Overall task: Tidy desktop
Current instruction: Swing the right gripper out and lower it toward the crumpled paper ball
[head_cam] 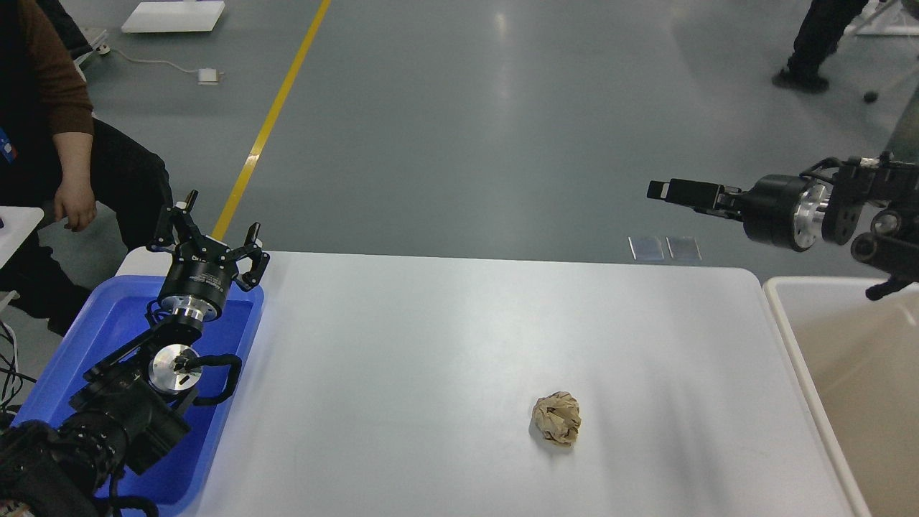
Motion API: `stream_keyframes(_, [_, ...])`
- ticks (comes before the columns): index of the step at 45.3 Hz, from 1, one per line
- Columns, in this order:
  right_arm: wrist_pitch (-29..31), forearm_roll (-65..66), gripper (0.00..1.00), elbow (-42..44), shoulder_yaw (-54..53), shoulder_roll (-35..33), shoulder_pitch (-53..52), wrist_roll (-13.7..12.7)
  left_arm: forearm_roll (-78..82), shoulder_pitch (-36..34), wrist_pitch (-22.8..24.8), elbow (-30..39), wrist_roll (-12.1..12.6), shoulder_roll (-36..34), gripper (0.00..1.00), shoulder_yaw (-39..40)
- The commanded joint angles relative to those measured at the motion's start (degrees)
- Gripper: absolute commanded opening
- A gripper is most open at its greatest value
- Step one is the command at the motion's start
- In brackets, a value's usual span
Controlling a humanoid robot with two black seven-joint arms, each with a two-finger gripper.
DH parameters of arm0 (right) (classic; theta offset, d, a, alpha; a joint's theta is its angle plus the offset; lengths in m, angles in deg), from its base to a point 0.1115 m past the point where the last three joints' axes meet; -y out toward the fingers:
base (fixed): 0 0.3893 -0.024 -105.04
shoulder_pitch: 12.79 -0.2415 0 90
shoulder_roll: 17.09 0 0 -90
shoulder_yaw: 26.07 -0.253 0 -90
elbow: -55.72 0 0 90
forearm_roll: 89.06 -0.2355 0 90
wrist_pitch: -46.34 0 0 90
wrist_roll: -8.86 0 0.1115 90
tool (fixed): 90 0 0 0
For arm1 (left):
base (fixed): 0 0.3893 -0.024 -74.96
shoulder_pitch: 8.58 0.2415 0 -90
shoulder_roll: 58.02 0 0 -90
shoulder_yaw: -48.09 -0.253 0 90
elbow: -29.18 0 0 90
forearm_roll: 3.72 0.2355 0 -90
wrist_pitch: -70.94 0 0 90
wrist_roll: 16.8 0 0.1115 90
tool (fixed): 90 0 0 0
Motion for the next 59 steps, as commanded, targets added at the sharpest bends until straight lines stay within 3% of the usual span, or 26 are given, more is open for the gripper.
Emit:
stream_keyframes(1, [-0.2, 9.5, 1.0, -3.1, 15.6, 7.4, -13.0, 0.5, 0.0, 0.0, 0.0, 0.0, 0.0, 0.0, 1.0, 0.0])
stream_keyframes(10, [-0.2, 12.1, 1.0, -2.7, 19.6, 16.5, -13.4, 1.1, 0.0, 0.0, 0.1, 0.0, 0.0, 0.0, 1.0, 0.0])
stream_keyframes(21, [-0.2, 12.0, 1.0, -0.8, 19.7, 24.9, -6.8, 1.1, 0.0, 0.0, 0.1, 0.0, 0.0, 0.0, 1.0, 0.0])
stream_keyframes(42, [-2.0, 11.7, 1.0, 5.4, 16.7, 29.0, 7.7, 1.1, 0.0, 0.0, 0.1, 0.0, 0.0, 0.0, 1.0, 0.0])
stream_keyframes(59, [-3.8, 11.9, 1.0, 8.2, 16.6, 30.2, 12.9, 1.1, 0.0, 0.0, 0.1, 0.0, 0.0, 0.0, 1.0, 0.0])
